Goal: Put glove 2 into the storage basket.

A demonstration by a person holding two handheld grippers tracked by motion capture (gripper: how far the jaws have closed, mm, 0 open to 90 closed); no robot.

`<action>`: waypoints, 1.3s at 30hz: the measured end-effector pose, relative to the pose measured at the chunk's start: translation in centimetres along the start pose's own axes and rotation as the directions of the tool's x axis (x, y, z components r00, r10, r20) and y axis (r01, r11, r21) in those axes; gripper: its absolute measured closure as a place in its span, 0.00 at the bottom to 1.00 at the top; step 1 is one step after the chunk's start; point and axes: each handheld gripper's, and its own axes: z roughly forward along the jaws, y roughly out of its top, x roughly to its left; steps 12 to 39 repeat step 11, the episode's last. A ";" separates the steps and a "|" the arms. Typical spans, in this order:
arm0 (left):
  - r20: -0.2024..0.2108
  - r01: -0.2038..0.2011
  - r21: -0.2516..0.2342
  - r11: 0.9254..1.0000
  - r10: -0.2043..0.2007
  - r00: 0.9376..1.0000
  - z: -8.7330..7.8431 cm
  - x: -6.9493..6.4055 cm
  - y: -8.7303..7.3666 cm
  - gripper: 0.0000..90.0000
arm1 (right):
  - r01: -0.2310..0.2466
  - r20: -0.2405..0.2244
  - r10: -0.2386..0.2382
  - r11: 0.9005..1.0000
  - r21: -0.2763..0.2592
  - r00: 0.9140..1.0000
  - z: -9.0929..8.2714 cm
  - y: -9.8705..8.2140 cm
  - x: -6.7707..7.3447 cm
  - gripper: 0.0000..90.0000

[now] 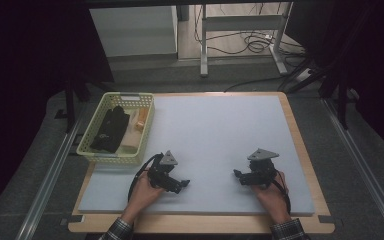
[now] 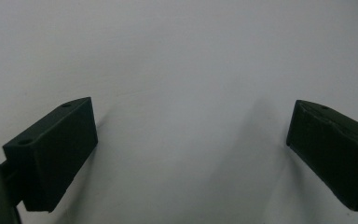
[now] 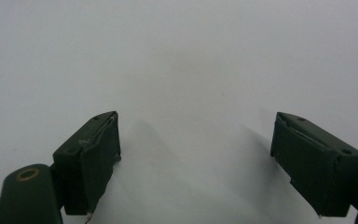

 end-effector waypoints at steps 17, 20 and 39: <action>-0.022 -0.021 0.012 1.000 0.021 1.000 0.2 -0.3 0.0 0.02 | -0.003 -0.001 0.003 1.000 0.001 1.000 0.0 0.0 0.0 0.17; -0.022 -0.021 0.012 1.000 0.021 1.000 0.2 -0.3 0.0 0.02 | -0.003 -0.001 0.003 1.000 0.001 1.000 0.0 0.0 0.0 0.17; -0.022 -0.021 0.012 1.000 0.021 1.000 0.2 -0.3 0.0 0.02 | -0.003 -0.001 0.003 1.000 0.001 1.000 0.0 0.0 0.0 0.17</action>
